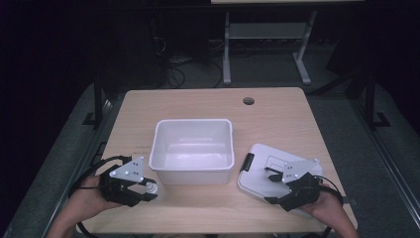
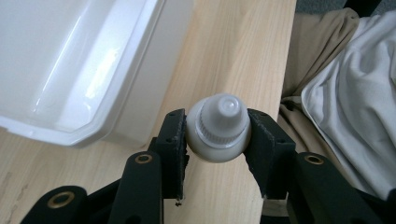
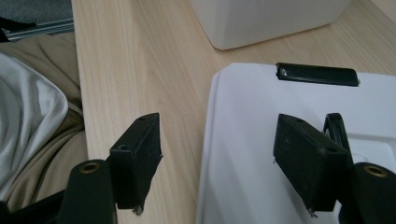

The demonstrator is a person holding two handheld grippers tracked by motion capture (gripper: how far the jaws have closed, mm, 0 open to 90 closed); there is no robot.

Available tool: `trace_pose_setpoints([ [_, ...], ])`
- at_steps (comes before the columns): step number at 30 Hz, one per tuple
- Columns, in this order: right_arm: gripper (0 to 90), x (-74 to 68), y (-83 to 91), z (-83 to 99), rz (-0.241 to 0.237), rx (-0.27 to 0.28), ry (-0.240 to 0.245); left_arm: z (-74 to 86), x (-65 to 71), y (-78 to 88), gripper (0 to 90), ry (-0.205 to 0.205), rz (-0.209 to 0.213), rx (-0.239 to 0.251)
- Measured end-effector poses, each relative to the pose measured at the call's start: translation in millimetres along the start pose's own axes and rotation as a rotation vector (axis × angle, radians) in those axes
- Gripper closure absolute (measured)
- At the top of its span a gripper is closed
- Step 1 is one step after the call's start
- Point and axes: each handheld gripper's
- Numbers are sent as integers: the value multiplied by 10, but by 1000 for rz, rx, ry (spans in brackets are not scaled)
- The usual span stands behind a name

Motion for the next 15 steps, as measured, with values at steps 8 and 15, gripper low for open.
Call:
trace_pose_setpoints([
  [8, 313, 13, -12, -3, -3, 1, 1, -29, -81, 103, 601, 12, -6, 17],
  [15, 313, 11, -16, -15, -5, -1, 0, -91, -120, 209, 601, 21, -21, 31],
])
Point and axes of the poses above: each handheld gripper's, and its own axes: y roughly backward along the jaws, z roughly out of its underside, x roughly to its right, and after that the axes turned 6 degrees about x, right-handed
